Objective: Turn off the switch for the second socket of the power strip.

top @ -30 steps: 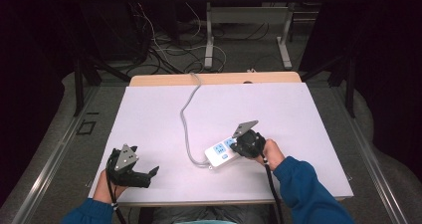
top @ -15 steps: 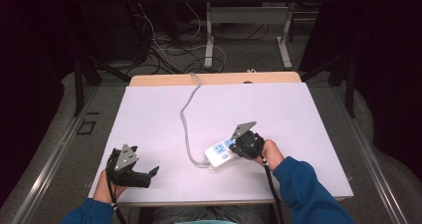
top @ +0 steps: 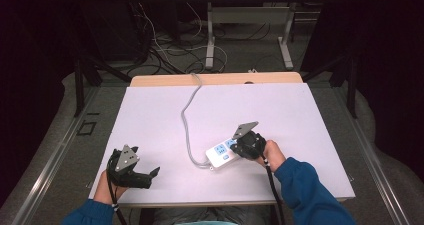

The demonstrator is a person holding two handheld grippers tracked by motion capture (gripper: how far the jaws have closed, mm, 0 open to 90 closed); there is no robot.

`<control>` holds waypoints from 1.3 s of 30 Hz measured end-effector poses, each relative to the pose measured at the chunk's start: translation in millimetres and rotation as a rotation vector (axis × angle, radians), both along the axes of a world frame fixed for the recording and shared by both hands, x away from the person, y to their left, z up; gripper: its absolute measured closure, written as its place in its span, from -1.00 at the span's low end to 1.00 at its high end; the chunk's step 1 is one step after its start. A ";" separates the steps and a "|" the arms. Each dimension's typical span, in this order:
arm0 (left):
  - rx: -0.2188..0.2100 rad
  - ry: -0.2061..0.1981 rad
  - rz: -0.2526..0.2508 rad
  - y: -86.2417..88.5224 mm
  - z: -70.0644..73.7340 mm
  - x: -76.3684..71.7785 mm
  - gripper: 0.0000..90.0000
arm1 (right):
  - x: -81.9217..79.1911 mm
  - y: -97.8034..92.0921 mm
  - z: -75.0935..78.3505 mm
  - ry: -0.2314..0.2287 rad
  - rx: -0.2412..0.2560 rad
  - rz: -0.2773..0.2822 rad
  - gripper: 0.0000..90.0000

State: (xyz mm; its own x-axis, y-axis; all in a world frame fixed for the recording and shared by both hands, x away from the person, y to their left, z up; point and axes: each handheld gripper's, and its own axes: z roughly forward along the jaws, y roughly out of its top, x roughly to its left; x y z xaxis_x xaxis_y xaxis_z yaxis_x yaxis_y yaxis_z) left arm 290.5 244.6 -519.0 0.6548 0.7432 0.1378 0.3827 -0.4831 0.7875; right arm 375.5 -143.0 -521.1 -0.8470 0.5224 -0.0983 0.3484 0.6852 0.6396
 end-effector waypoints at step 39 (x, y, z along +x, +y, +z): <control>0.007 -0.009 0.005 1.5 0.7 -1.2 -1.00 | -3.6 -22.3 24.9 -0.080 0.106 -0.100 -0.65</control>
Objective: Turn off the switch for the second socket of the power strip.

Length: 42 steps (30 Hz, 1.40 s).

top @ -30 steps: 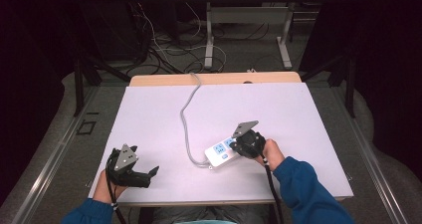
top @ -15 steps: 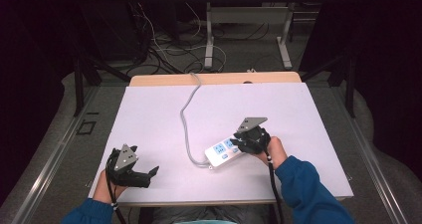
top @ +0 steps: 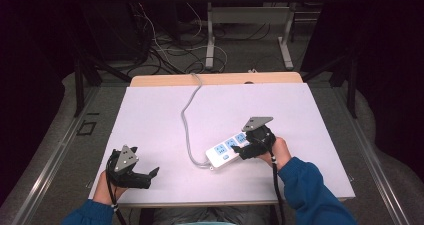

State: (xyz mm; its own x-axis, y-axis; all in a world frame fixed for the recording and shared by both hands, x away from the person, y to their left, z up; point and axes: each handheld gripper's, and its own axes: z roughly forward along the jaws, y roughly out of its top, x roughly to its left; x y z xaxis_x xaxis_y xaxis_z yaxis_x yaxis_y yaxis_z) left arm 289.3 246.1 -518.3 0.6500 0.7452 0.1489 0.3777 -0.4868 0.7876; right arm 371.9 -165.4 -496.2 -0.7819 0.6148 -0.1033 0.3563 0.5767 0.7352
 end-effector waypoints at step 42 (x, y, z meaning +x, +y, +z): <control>-0.002 0.000 0.003 1.1 0.1 -0.2 -1.00 | -40.3 -78.4 2.3 -0.013 0.066 -0.149 -1.00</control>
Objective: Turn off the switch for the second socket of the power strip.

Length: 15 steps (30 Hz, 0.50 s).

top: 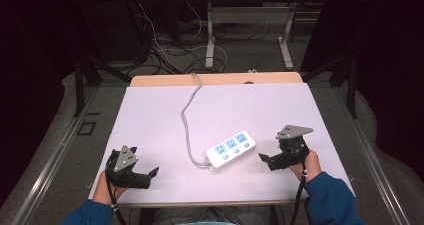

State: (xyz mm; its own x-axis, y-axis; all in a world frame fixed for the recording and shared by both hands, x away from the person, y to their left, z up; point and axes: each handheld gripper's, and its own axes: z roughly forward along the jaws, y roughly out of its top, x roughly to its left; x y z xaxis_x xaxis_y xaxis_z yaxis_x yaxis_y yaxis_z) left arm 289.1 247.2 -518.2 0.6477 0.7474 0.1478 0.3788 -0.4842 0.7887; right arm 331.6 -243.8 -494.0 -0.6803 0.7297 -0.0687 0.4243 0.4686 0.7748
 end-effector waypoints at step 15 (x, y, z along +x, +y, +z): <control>0.000 0.001 0.000 -0.1 -0.2 0.1 -1.00 | -15.5 -18.0 -10.5 -0.001 -0.018 -0.036 -1.00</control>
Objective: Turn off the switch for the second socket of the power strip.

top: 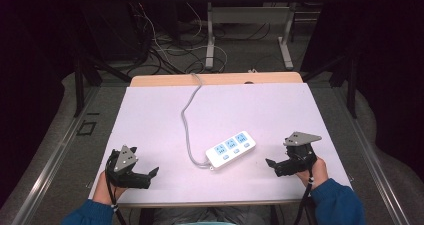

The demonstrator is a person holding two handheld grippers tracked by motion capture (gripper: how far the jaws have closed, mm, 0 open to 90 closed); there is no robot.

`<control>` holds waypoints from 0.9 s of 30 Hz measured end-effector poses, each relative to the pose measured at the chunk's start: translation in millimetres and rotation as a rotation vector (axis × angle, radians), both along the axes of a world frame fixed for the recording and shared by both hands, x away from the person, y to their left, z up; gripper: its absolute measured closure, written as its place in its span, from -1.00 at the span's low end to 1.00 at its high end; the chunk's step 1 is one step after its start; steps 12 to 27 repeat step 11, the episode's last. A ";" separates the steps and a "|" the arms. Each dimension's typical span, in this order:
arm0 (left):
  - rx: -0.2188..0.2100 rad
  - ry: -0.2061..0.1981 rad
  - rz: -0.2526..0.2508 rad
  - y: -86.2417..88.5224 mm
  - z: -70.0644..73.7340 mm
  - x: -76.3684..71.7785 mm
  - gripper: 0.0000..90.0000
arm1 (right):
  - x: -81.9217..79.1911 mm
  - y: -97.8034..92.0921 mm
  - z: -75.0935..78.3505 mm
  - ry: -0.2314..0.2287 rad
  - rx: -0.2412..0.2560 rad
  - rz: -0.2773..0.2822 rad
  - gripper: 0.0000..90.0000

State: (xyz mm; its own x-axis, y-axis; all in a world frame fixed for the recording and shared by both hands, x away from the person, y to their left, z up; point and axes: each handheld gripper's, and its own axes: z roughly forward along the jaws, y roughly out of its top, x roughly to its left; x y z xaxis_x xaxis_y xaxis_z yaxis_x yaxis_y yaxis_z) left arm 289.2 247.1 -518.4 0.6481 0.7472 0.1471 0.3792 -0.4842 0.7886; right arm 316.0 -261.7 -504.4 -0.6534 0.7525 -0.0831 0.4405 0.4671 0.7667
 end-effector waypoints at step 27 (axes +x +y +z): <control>0.003 0.013 0.001 -0.9 -0.6 0.3 -1.00 | -3.8 -3.8 -3.7 0.015 0.008 -0.002 -1.00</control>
